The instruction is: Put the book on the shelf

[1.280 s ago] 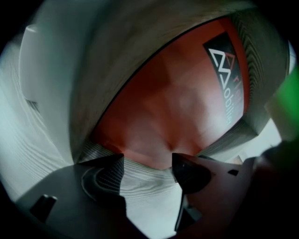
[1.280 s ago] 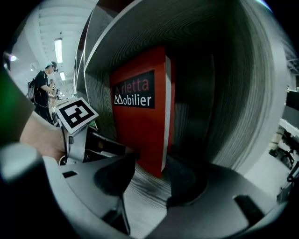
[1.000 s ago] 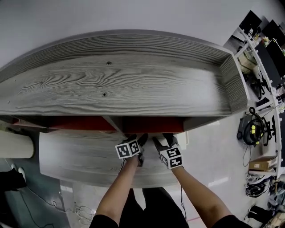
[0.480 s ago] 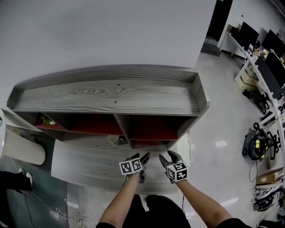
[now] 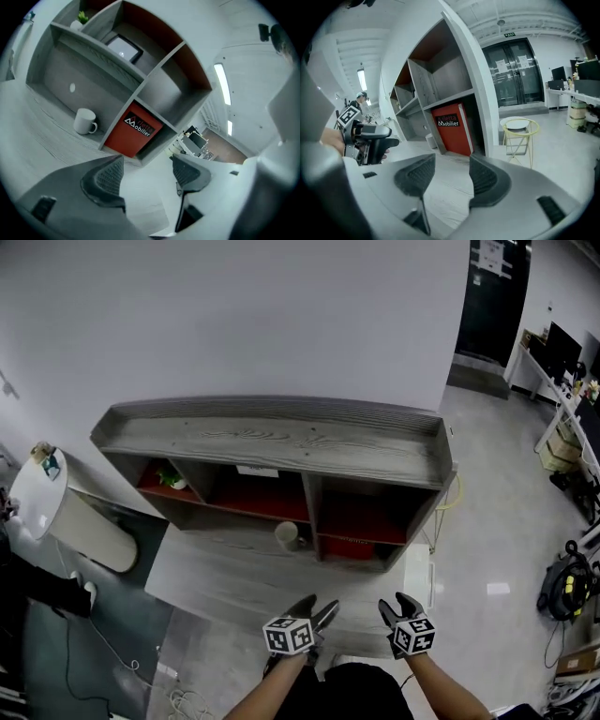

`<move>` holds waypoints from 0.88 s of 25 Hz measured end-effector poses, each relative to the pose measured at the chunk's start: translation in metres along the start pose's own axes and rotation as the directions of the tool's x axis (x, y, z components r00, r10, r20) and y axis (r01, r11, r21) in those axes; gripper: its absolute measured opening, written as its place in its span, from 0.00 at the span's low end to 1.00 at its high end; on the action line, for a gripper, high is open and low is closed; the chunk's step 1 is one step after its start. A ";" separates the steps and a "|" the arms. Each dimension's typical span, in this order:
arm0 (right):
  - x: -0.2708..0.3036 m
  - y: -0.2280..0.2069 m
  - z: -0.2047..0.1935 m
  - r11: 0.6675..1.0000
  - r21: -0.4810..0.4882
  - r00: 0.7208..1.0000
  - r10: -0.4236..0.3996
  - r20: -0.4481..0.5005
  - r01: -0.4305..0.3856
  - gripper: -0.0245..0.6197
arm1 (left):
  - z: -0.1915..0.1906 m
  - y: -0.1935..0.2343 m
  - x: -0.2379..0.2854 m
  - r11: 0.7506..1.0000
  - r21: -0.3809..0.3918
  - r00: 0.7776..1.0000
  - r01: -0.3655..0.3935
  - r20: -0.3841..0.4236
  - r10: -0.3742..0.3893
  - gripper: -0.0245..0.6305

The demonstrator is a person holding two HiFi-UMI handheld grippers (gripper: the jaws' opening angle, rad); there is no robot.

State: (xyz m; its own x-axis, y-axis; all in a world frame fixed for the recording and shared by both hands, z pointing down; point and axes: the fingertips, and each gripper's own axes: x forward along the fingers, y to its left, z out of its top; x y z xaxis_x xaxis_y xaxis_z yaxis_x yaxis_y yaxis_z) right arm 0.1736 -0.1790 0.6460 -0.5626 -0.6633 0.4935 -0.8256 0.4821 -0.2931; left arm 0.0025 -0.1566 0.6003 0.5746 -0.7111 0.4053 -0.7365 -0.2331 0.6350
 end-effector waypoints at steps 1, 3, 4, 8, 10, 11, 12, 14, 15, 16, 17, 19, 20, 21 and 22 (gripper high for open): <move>-0.008 0.001 -0.001 1.000 0.006 1.000 0.002 0.005 -0.002 0.37 | 0.000 -0.005 -0.013 1.000 0.018 1.000 0.005 0.018 -0.006 0.51; -0.021 0.003 -0.001 1.000 0.016 1.000 0.011 0.016 -0.012 0.37 | 0.001 -0.018 -0.038 0.998 0.062 0.998 0.018 0.053 -0.021 0.51; -0.027 0.002 0.000 1.000 0.023 1.000 0.012 0.021 -0.012 0.37 | 0.001 -0.025 -0.052 0.996 0.088 0.997 0.017 0.073 -0.023 0.51; -0.053 -0.004 0.020 0.998 0.058 0.998 -0.014 0.064 0.010 0.37 | 0.006 -0.052 -0.099 0.979 0.199 0.988 -0.030 0.157 -0.002 0.51; -0.066 -0.001 0.042 0.999 0.039 0.994 -0.021 0.103 0.017 0.37 | 0.014 -0.067 -0.109 0.973 0.225 0.978 -0.048 0.207 0.000 0.51; -0.073 0.002 0.053 0.999 0.040 0.992 -0.023 0.125 0.018 0.37 | 0.017 -0.074 -0.112 0.970 0.236 0.975 -0.051 0.223 -0.004 0.51; -0.081 0.008 0.062 0.998 0.056 0.989 -0.024 0.149 0.015 0.37 | 0.020 -0.080 -0.114 0.966 0.252 0.972 -0.053 0.234 -0.008 0.51; -0.099 0.023 0.077 0.993 0.115 0.979 -0.024 0.201 0.001 0.37 | 0.025 -0.090 -0.120 0.953 0.297 0.968 -0.061 0.251 -0.016 0.51; -0.109 0.032 0.084 0.991 0.132 0.974 -0.024 0.223 -0.006 0.37 | 0.027 -0.095 -0.124 0.946 0.320 0.966 -0.062 0.258 -0.024 0.51; -0.118 0.041 0.089 0.991 0.135 0.971 -0.025 0.239 -0.007 0.37 | 0.028 -0.100 -0.129 0.940 0.338 0.964 -0.053 0.262 -0.040 0.51; -0.128 0.051 0.093 0.991 0.131 0.968 -0.028 0.249 -0.005 0.37 | 0.028 -0.106 -0.135 0.936 0.350 0.963 -0.030 0.261 -0.067 0.49; -0.146 0.070 0.093 0.992 0.129 0.965 -0.036 0.259 0.002 0.37 | 0.022 -0.117 -0.147 0.933 0.357 0.960 0.035 0.247 -0.130 0.43; -0.156 0.078 0.090 0.991 0.137 0.964 -0.044 0.261 0.008 0.37 | 0.018 -0.121 -0.155 0.931 0.362 0.960 0.056 0.237 -0.150 0.38; -0.166 0.085 0.085 0.989 0.146 0.963 -0.052 0.264 0.013 0.37 | 0.012 -0.124 -0.163 0.926 0.372 0.961 0.065 0.227 -0.159 0.33; -0.175 0.093 0.080 0.988 0.155 0.962 -0.058 0.267 0.017 0.37 | 0.006 -0.125 -0.171 0.920 0.387 0.964 0.064 0.214 -0.157 0.29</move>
State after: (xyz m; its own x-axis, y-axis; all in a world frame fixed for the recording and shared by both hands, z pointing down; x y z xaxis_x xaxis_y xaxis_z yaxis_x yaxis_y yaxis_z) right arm 0.1916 -0.0636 0.4667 -0.5046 -0.8191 0.2729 -0.8318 0.3765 -0.4079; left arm -0.0062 -0.0102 0.4477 0.5934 -0.7907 0.1502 -0.7788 -0.5170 0.3553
